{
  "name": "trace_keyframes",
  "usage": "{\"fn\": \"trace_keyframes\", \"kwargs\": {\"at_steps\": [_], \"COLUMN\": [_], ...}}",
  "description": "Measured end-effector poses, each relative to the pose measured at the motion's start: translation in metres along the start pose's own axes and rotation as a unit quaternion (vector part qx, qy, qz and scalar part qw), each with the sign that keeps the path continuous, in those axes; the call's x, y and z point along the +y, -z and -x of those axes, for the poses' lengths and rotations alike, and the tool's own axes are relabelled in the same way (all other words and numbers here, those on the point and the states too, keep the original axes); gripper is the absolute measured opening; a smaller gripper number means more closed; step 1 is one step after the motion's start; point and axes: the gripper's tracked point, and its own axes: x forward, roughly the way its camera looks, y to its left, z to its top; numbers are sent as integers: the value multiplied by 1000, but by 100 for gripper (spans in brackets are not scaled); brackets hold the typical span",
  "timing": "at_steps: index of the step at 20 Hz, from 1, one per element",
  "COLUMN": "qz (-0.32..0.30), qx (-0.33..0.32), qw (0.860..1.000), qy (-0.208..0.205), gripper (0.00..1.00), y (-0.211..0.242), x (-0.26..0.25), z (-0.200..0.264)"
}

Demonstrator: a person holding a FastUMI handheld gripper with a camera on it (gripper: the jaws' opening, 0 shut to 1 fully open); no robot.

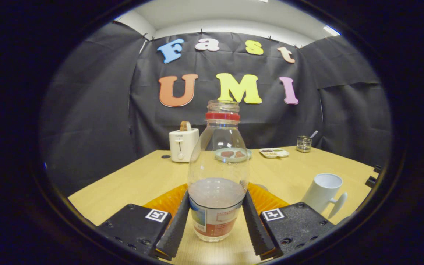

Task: Take the bottle from table, then pour the juice into the cup, finally place the bottle on the coaster

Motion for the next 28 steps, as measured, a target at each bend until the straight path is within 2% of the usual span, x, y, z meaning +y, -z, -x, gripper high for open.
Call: {"fn": "trace_keyframes", "kwargs": {"at_steps": [7,12,16,22,28], "qz": [-93,-221,-320,-416,-529], "qx": [15,39,45,38,41], "qw": [995,974,945,905,843], "qy": [-30,-42,-54,-78,-85], "gripper": [78,78,78,77,77], "y": [-25,-25,-32,-56,-67], "x": [11,10,2,-8,-21], "z": [17,13,15,16,11]}}
